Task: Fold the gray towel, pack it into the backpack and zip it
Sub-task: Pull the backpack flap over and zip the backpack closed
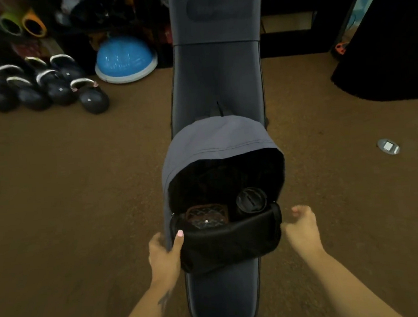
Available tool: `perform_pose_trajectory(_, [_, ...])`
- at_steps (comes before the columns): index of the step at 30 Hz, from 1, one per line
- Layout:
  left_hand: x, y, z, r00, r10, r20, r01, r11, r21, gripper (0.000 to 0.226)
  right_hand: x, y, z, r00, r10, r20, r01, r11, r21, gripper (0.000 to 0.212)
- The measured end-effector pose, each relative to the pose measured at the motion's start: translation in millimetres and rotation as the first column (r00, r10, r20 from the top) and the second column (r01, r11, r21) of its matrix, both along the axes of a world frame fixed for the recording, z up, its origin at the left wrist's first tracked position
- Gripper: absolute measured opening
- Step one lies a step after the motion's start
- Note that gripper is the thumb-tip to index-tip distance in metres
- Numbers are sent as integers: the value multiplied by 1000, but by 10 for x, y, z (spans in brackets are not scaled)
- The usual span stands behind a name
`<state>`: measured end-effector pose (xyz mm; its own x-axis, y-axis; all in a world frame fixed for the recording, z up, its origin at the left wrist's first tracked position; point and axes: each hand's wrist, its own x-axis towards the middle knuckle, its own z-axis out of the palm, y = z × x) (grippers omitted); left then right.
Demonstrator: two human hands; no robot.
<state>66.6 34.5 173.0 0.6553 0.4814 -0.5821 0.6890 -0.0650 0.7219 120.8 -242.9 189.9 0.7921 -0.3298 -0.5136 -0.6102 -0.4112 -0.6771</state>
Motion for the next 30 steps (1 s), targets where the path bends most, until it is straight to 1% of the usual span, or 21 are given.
perform_pose_trajectory(1, [-28, -12, -15, 998, -15, -53, 10, 995, -95, 73, -21, 13, -43, 995, 12, -104, -5, 998, 63, 58])
perform_pose_trajectory(2, [-51, -21, -21, 993, -65, -98, 51, 990, -133, 70, -36, 23, -88, 982, 40, -187, -17, 992, 122, 63])
perform_pose_trajectory(4, [-106, -25, -25, 978, -158, -138, 143, 984, -110, 53, -95, 50, -133, 951, 86, -297, -29, 981, 191, 60])
perform_pose_trajectory(6, [-154, -9, 1, 974, -198, -113, 192, 980, -59, 28, -160, 25, -176, 931, 121, -343, -59, 981, 186, 58])
perform_pose_trajectory(8, [-196, 10, 36, 972, -217, -86, 215, 976, -37, 22, -205, -4, -97, 932, 127, -340, -63, 979, 195, 48])
perform_pose_trajectory(10, [-216, 3, 129, 976, -201, -84, 200, 980, -23, 18, -227, -43, -20, 940, 121, -318, -54, 976, 212, 41])
perform_pose_trajectory(11, [-215, -8, 198, 980, -181, -87, 180, 984, -13, 17, -235, -64, 14, 944, 119, -307, -53, 975, 214, 44])
perform_pose_trajectory(12, [-216, -21, 267, 984, -153, -91, 154, 988, -1, 14, -249, -70, 73, 955, 96, -281, -40, 979, 197, 45])
perform_pose_trajectory(14, [-205, -47, 397, 994, -79, -79, 77, 997, -29, 13, -257, -75, 241, 976, 38, -217, 5, 981, 193, 38])
perform_pose_trajectory(16, [-175, -31, 520, 998, -30, -51, 24, 995, -100, 18, -238, -81, 411, 986, -60, -158, 104, 951, 290, 37])
perform_pose_trajectory(18, [-96, -22, 610, 999, -1, -42, -6, 982, -187, 21, -205, -40, 645, 984, -153, -97, 180, 878, 443, 41])
perform_pose_trajectory(20, [2, -42, 751, 993, 113, -43, -121, 939, -322, 11, -168, 40, 902, 985, -172, -14, 150, 814, 561, 34])
perform_pose_trajectory(22, [125, -86, 928, 973, 230, -27, -218, 872, -438, 7, -131, 173, 1127, 994, -54, 95, -14, 799, 602, 32])
perform_pose_trajectory(23, [181, -113, 1010, 963, 268, -24, -247, 845, -475, 13, -115, 254, 1230, 986, 62, 156, -139, 820, 556, 35])
perform_pose_trajectory(24, [233, -132, 1054, 958, 286, -20, -255, 820, -512, 14, -89, 324, 1295, 956, 216, 198, -284, 850, 444, 40])
perform_pose_trajectory(25, [276, -142, 1115, 959, 284, -13, -246, 807, -537, 13, -53, 400, 1337, 899, 392, 196, -435, 853, 289, 49])
perform_pose_trajectory(26, [313, -151, 1132, 961, 277, -12, -237, 798, -554, 30, -25, 461, 1350, 810, 568, 142, -583, 806, 104, 60])
perform_pose_trajectory(27, [332, -148, 1121, 961, 277, -16, -236, 788, -568, 48, 0, 525, 1363, 709, 702, 61, -698, 712, -81, 67])
perform_pose_trajectory(28, [344, -126, 1110, 961, 276, -21, -235, 772, -590, 58, 27, 588, 1374, 629, 777, -15, -755, 607, -248, 67])
perform_pose_trajectory(29, [339, -88, 1088, 964, 266, -26, -228, 770, -595, 60, 59, 641, 1379, 598, 801, -47, -755, 542, -369, 57])
perform_pose_trajectory(30, [335, -46, 1051, 967, 251, -34, -221, 770, -599, 57, 93, 691, 1391, 603, 797, -26, -726, 536, -430, 44])
